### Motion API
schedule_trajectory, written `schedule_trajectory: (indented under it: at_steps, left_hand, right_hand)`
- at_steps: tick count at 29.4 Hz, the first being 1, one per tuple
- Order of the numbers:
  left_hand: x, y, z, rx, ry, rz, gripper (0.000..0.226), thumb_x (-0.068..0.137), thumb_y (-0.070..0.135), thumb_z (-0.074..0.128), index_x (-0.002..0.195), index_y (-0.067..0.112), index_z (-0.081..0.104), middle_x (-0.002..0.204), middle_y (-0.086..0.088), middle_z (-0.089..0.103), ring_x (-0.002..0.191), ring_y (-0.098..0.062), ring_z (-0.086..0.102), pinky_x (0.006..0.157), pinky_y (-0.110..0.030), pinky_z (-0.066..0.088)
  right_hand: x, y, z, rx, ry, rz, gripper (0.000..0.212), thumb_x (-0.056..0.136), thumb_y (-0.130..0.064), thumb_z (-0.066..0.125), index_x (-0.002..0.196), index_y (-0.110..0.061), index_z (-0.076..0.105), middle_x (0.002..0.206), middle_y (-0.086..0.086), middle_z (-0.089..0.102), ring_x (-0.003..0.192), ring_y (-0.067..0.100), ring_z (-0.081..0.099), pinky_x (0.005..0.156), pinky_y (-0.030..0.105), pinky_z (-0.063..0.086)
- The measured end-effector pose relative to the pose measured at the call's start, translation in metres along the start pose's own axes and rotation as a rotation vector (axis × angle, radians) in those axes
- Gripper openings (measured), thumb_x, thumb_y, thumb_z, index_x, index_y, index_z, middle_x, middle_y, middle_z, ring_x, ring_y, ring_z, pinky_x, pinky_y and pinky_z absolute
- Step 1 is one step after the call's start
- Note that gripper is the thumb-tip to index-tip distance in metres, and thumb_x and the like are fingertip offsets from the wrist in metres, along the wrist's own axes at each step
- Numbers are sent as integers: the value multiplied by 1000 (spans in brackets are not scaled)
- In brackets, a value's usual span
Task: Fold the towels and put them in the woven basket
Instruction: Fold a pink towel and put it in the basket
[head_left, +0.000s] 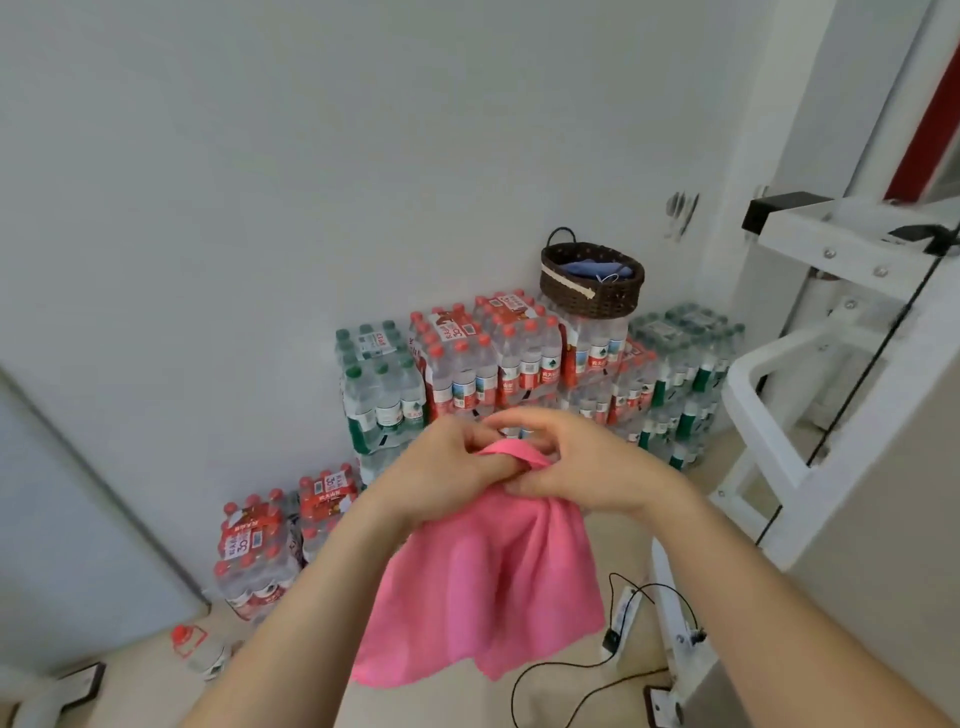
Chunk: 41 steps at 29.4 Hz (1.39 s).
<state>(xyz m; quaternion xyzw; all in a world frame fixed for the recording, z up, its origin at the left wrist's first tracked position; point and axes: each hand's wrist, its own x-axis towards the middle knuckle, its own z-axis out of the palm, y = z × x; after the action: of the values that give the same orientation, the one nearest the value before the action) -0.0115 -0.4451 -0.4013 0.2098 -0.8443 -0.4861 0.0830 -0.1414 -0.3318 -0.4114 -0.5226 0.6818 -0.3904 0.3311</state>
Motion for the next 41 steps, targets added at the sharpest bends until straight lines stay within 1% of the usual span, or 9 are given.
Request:
schedule_trajectory:
  at_steps: [4, 8, 12, 15, 20, 26, 33, 36, 41]
  left_hand:
    - [23, -48, -72, -10, 147, 71, 24, 87, 31, 67, 68, 17, 70, 57, 9, 59, 50, -3, 49, 50, -20, 39]
    - [38, -80, -140, -23, -74, 44, 35, 87, 38, 63, 56, 22, 64, 49, 13, 51, 45, -3, 45, 46, -14, 35]
    - [62, -112, -196, -66, -387, -46, 20, 81, 27, 71, 92, 10, 74, 86, -10, 73, 73, -19, 67, 68, -25, 54]
    - [87, -139, -228, 96, -482, -90, 23, 81, 18, 75, 99, 5, 71, 96, -12, 73, 85, -27, 70, 79, -36, 57]
    - [146, -184, -266, 129, 190, -32, 17, 70, 18, 69, 67, 13, 52, 59, 4, 50, 55, -11, 42, 50, -22, 36]
    - [240, -217, -302, 514, 675, -120, 19, 71, 6, 53, 73, 25, 52, 69, 2, 62, 70, -28, 58, 60, -35, 47]
    - [337, -185, -365, 475, 1152, 80, 17, 63, 1, 57, 71, 14, 50, 71, 1, 50, 64, -24, 45, 50, -31, 26]
    - [361, -205, -362, 622, 1063, 72, 24, 66, -9, 57, 70, 15, 52, 69, 4, 51, 60, -24, 45, 48, -26, 27]
    - [385, -273, -310, 822, 331, -168, 23, 68, 5, 52, 75, 26, 47, 72, 9, 52, 67, -18, 50, 54, -28, 39]
  right_hand:
    - [65, -15, 0, -141, 179, 19, 9, 85, -24, 71, 92, -20, 73, 88, 2, 73, 85, 16, 69, 83, 41, 55]
    - [122, -31, -9, -254, 74, 68, 15, 83, -35, 72, 77, -22, 73, 76, -1, 72, 69, 8, 65, 72, 31, 51]
    - [171, -21, -29, -432, -75, 184, 25, 79, -39, 75, 71, -16, 71, 73, 12, 63, 65, 15, 54, 65, 33, 42]
    - [202, -3, -51, -616, -109, 313, 32, 81, -33, 73, 60, -14, 60, 57, 1, 48, 55, 13, 42, 56, 32, 34]
    - [254, 36, -85, -813, 14, 422, 18, 84, -27, 68, 68, -20, 70, 65, 0, 65, 59, 15, 54, 57, 32, 44]
    - [356, 65, -126, -891, 601, 326, 24, 84, -16, 50, 74, -28, 69, 82, 3, 66, 77, 29, 61, 60, 32, 45]
    - [472, 64, -215, -566, 1086, -17, 26, 85, 0, 47, 101, -5, 67, 94, 15, 67, 86, 33, 59, 69, 32, 39]
    - [499, 94, -228, -576, 1056, -26, 23, 83, -3, 54, 101, -7, 68, 95, 15, 65, 88, 29, 57, 70, 31, 37]
    - [517, 190, -204, -667, 818, 206, 25, 79, -1, 61, 102, -6, 70, 101, 15, 59, 90, 32, 57, 73, 32, 41]
